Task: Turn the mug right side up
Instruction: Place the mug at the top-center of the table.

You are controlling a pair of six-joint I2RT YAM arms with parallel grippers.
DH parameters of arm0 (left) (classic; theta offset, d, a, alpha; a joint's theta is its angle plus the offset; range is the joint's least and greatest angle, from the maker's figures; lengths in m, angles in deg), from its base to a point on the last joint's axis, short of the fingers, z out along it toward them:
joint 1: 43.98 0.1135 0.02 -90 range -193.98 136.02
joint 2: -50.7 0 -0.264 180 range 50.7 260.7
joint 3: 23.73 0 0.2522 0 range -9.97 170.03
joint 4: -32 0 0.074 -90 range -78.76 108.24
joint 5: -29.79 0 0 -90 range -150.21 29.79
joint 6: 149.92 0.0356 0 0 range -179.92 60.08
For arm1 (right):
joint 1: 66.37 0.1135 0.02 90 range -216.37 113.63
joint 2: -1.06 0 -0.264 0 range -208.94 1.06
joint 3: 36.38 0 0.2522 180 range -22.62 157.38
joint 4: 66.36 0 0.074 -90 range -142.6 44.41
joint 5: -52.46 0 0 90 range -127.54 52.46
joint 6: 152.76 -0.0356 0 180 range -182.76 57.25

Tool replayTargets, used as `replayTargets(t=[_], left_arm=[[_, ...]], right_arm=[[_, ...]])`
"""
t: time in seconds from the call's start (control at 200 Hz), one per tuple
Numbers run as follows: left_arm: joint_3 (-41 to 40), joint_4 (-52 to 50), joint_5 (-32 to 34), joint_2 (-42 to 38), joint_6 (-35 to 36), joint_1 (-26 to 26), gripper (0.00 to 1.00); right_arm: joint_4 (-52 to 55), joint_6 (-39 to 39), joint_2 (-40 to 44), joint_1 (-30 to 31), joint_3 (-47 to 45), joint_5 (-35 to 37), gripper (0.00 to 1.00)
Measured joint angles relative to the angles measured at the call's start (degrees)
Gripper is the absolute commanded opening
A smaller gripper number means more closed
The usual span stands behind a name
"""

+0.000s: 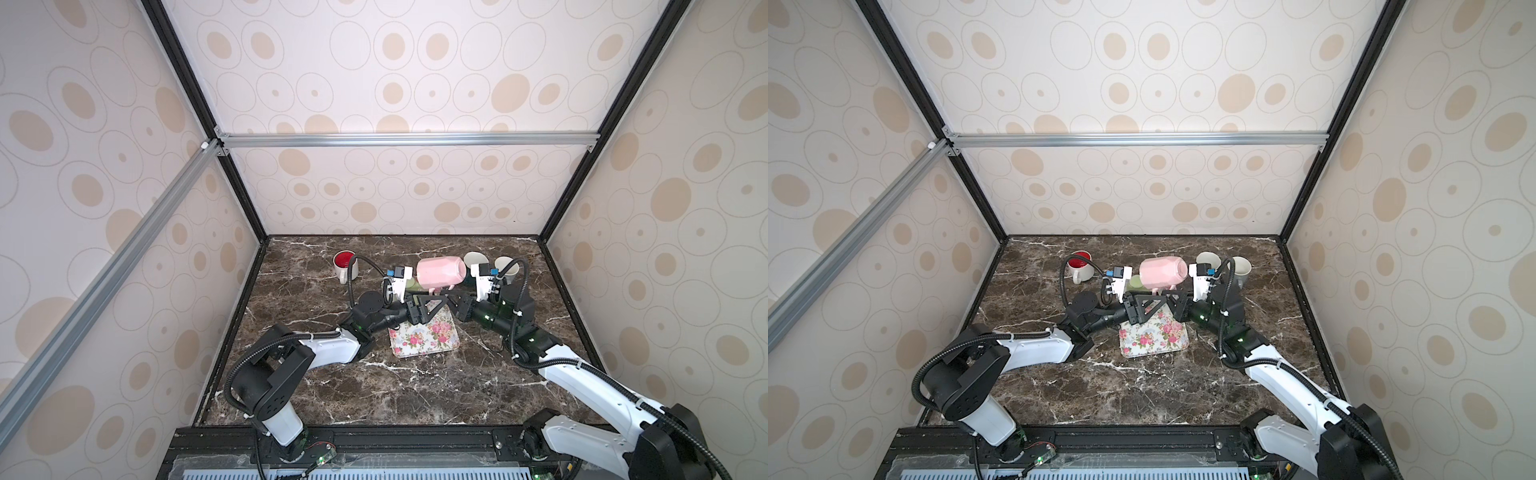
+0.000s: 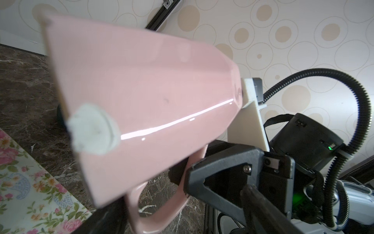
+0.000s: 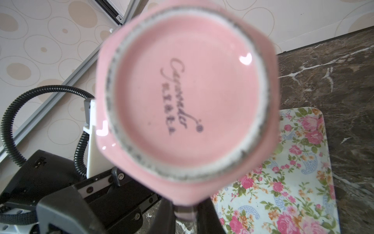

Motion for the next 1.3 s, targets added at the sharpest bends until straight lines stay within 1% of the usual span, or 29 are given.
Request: replayTargets(t=[0.275, 0.48, 0.635, 0.71, 0.78, 0.855, 0.93, 1.0, 1.035, 1.3], left_arm=[[0.2, -0.2, 0.0, 0.0, -0.3, 0.2, 0.72], [0.2, -0.5, 0.1, 0.0, -0.3, 0.5, 0.58], [0.2, -0.1, 0.0, 0.0, -1.0, 1.0, 0.51], [0.2, 0.2, -0.2, 0.0, -1.7, 1.2, 0.46], [0.1, 0.3, -0.4, 0.0, -2.0, 1.5, 0.45], [0.1, 0.1, -0.6, 0.0, -2.2, 1.5, 0.41], [0.1, 0.1, -0.9, 0.0, -2.2, 1.7, 0.40], [0.1, 0.1, -1.0, 0.0, -2.2, 1.7, 0.34], [0.1, 0.1, -1.0, 0.0, -2.2, 1.8, 0.33], [0.1, 0.0, -0.6, 0.1, -2.4, 2.3, 0.29]], right_arm=[[-1.4, -0.6, 0.0, 0.0, -0.2, -0.8, 0.00], [-3.1, -1.1, 0.0, 0.0, -0.8, -1.6, 0.00], [-3.9, -1.3, 0.0, 0.0, -1.1, -1.6, 0.00], [-4.3, -1.3, 0.0, -0.2, -1.3, -1.7, 0.00], [-4.9, -1.7, 0.0, -0.3, -1.7, -2.1, 0.00], [-5.2, -2.1, 0.0, -0.3, -2.0, -2.5, 0.00], [-5.4, -2.4, 0.0, -0.5, -2.2, -2.8, 0.00], [-5.5, -2.8, 0.0, -0.6, -2.2, -3.0, 0.00], [-5.5, -3.0, 0.0, -0.7, -2.3, -3.0, 0.00], [-7.0, -3.4, -1.0, -0.8, -2.4, -3.5, 0.00]])
